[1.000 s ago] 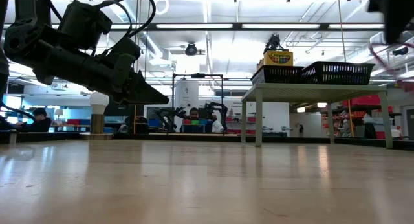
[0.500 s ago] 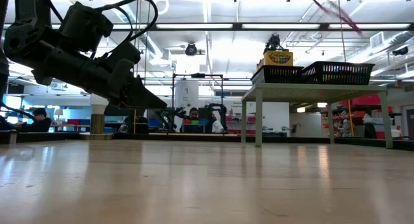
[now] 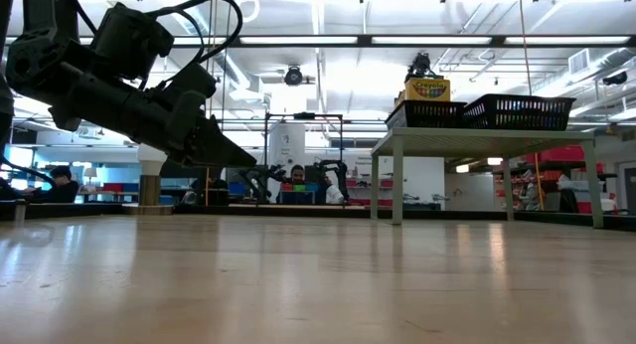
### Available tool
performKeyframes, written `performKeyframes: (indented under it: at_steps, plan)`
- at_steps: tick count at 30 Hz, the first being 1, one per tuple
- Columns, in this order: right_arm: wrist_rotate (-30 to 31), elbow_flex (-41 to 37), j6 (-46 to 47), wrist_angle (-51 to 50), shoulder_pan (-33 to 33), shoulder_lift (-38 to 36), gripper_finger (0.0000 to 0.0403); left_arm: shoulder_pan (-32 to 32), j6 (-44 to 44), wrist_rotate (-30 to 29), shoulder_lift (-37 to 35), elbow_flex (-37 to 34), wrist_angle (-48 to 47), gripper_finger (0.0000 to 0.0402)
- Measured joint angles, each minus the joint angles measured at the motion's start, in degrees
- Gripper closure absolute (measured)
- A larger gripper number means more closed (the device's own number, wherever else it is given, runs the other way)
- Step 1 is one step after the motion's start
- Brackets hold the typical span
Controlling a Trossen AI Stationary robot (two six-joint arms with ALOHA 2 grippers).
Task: Pick & Place Office Desk Supplies
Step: Put the red rubber band into the top right black bin on the shelf
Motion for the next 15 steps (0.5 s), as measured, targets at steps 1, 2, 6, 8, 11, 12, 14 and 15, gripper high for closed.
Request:
performKeyframes:
  at_steps: [1, 2, 6, 8, 11, 12, 14, 15]
  plan:
    - [0.1, 0.0, -1.3, -0.1, -3.0, 0.0, 0.0403, 0.0, 0.0, 0.0, 0.0, 0.0, 0.0, 0.0385]
    - [-0.1, 0.0, -2.3, -0.4, -5.9, 0.0, 0.0403, 0.0, 0.0, 0.0, 0.0, 0.0, 0.0, 0.0385]
    - [-3.3, -2.2, -6.3, -0.4, -16.9, 0.2, 0.0403, 0.0, 0.0, 0.0, 0.0, 0.0, 0.0, 0.0385]
    - [-3.6, -5.3, -7.3, -0.4, -21.7, 0.2, 0.0403, 0.0, 0.0, 0.0, 0.0, 0.0, 0.0, 0.0385]
    - [-5.8, -11.3, -7.6, -0.4, -28.5, 0.2, 0.0403, 0.0, 0.0, -0.7, 0.0, 0.0, 0.9, 0.0385]
    - [-6.5, -13.6, -8.1, -0.4, -30.3, 0.2, 0.0403, 0.0, 0.1, -0.7, 0.0, 0.0, 1.3, 0.0385]
    - [-7.2, -18.0, -8.8, 0.5, -33.5, 0.3, 0.0403, 0.0, 0.5, -0.9, 0.0, 0.0, 1.6, 0.0385]
    - [-7.2, -20.4, -9.1, 1.6, -34.6, 0.3, 0.0403, 0.0, 0.6, -0.9, 0.0, 0.0, 1.6, 0.0385]
